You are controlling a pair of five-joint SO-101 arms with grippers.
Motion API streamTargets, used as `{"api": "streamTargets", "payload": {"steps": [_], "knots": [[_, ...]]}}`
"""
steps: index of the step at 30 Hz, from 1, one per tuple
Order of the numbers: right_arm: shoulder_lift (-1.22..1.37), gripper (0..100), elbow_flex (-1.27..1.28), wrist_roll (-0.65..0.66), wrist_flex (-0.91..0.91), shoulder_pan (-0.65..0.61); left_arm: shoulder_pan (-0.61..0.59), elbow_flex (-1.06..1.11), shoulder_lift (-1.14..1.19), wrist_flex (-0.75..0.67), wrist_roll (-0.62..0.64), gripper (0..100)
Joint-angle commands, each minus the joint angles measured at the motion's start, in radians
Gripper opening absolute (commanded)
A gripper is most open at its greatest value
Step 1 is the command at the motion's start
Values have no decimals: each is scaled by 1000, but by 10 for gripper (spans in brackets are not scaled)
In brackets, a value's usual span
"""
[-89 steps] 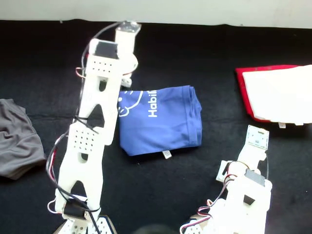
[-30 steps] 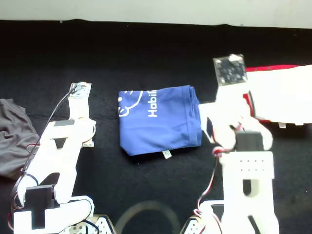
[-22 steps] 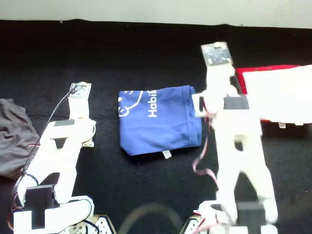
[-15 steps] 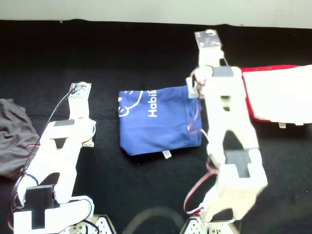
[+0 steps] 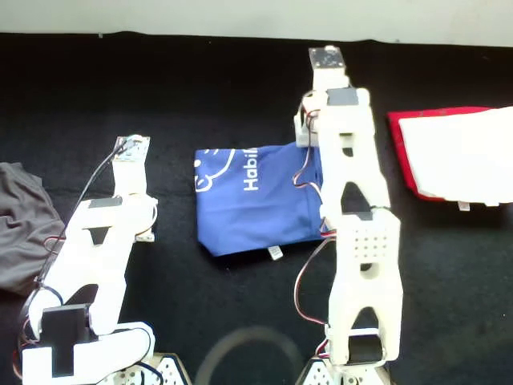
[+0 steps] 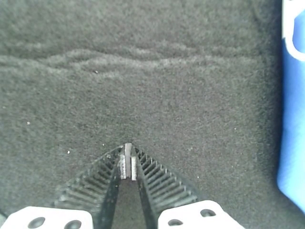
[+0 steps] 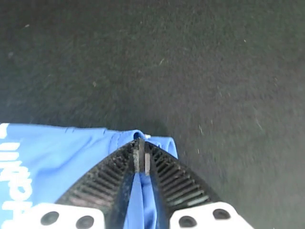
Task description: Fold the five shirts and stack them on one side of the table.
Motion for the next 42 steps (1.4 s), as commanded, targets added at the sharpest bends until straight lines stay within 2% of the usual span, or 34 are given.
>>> {"api": "streamTargets", "payload": {"steps": [1, 4, 15, 18, 22, 29, 34, 42], "knots": [[76, 9, -177, -8, 16, 16, -7, 4, -10, -21, -6, 9], [131, 9, -274, -8, 53, 33, -7, 4, -10, -21, -6, 9], [133, 31, -699, -12, 423, 45, -7, 4, -10, -34, -6, 9], [130, 139, -638, -17, 430, 30, -7, 4, -10, -34, -6, 9], [128, 260, -550, -120, 430, 18, -7, 4, -10, -34, -6, 9], [36, 260, -337, -147, 432, -45, -7, 4, -10, -34, -6, 9], [-62, 263, -127, -178, 424, -27, -7, 4, -10, -34, -6, 9], [44, 263, -96, -157, 355, -13, -7, 4, -10, -35, -6, 9]]}}
